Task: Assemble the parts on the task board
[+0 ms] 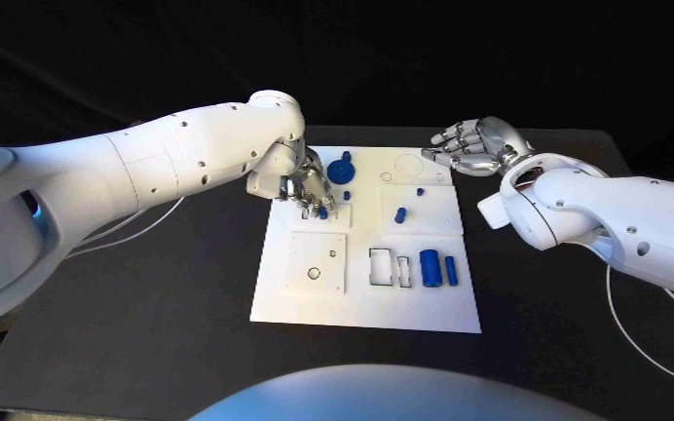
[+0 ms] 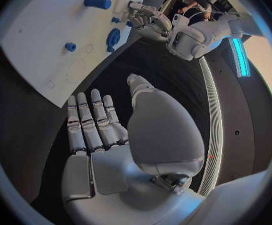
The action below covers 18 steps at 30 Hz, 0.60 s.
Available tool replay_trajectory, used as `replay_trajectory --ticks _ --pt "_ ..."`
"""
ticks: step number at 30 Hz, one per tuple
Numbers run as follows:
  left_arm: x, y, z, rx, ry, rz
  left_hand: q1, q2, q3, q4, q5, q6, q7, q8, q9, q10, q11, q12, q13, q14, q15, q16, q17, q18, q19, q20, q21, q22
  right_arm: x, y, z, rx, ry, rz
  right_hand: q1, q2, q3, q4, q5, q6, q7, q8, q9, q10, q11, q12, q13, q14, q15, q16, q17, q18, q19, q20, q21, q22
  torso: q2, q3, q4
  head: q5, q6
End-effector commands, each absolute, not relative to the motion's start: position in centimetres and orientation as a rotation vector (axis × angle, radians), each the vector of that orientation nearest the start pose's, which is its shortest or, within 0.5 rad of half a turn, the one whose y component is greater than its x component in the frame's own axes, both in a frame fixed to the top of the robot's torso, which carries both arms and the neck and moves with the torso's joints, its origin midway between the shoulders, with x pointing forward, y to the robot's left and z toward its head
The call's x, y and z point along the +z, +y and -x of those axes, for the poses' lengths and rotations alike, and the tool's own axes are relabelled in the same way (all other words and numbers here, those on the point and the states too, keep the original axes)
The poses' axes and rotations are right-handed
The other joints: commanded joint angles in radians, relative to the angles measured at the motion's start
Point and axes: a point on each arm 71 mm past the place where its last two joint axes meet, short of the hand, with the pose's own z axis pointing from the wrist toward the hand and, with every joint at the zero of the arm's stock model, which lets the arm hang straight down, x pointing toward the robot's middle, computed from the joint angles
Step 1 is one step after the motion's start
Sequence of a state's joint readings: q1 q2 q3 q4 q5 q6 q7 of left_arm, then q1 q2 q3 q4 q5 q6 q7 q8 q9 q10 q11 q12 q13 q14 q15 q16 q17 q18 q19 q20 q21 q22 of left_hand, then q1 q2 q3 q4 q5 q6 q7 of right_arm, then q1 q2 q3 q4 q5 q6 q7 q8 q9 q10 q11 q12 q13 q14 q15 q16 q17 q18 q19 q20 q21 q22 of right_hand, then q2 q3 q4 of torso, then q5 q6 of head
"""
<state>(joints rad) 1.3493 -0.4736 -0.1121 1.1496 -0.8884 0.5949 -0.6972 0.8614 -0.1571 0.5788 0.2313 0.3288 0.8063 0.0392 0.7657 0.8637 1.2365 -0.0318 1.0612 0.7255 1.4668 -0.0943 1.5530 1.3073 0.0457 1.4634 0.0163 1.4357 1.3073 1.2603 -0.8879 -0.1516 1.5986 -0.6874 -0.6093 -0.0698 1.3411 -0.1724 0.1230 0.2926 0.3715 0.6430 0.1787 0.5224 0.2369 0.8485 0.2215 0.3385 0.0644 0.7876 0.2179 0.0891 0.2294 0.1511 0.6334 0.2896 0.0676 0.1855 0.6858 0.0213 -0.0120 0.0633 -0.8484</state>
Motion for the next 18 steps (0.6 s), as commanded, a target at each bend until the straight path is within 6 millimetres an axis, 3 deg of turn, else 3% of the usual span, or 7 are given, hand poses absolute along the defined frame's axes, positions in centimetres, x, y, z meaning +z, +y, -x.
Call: replay_trajectory --ticks 1,9,18 --pt "-21.36 14.0 -52.56 -0.163 2.73 -0.074 -0.012 -0.005 -0.017 0.014 -0.017 0.007 0.001 -0.005 0.002 -0.008 -0.001 0.006 0.0 0.098 0.006 -0.004 0.24 -0.01 0.032 0.008 -0.004 0.185 -19.18 -22.26 -47.41 0.871 1.649 -0.66 -0.01 0.004 -0.006 0.0 0.007 -0.008 0.095 0.004 -0.001 0.001 0.004 -0.004 -0.001 -0.008 -0.002 -0.006 -0.001 -0.01 -0.008 0.0 -0.005 -0.001 0.0 0.0001 0.0002 -0.001 0.0" --pt "-21.34 14.21 -52.48 -0.165 2.73 -0.071 -0.021 -0.016 -0.053 0.038 -0.039 0.008 0.0 -0.006 0.004 -0.008 -0.001 0.008 -0.001 0.098 0.006 -0.004 0.24 -0.009 0.033 0.008 -0.005 0.185 -19.18 -22.29 -47.43 0.871 1.649 -0.66 -0.013 0.002 -0.009 0.0 0.007 -0.009 0.096 0.005 -0.002 0.0 0.005 -0.004 -0.001 -0.01 -0.002 -0.006 -0.002 -0.011 -0.016 0.0 -0.006 -0.004 -0.001 -0.0004 0.0002 -0.001 0.0" --pt "-20.83 14.44 -52.18 -0.192 2.705 -0.056 -0.003 -0.005 -0.057 0.038 -0.028 0.011 -0.002 -0.003 0.007 -0.006 -0.003 0.011 0.001 0.099 0.005 -0.003 0.242 -0.01 0.034 0.007 -0.003 0.187 -19.35 -22.27 -47.43 0.87 1.652 -0.661 -0.013 0.002 -0.01 0.0 0.007 -0.009 0.096 0.005 -0.002 0.0 0.005 -0.004 -0.001 -0.011 -0.002 -0.006 -0.003 -0.011 -0.019 0.0 -0.007 -0.005 -0.002 -0.0016 0.0012 -0.001 0.007"
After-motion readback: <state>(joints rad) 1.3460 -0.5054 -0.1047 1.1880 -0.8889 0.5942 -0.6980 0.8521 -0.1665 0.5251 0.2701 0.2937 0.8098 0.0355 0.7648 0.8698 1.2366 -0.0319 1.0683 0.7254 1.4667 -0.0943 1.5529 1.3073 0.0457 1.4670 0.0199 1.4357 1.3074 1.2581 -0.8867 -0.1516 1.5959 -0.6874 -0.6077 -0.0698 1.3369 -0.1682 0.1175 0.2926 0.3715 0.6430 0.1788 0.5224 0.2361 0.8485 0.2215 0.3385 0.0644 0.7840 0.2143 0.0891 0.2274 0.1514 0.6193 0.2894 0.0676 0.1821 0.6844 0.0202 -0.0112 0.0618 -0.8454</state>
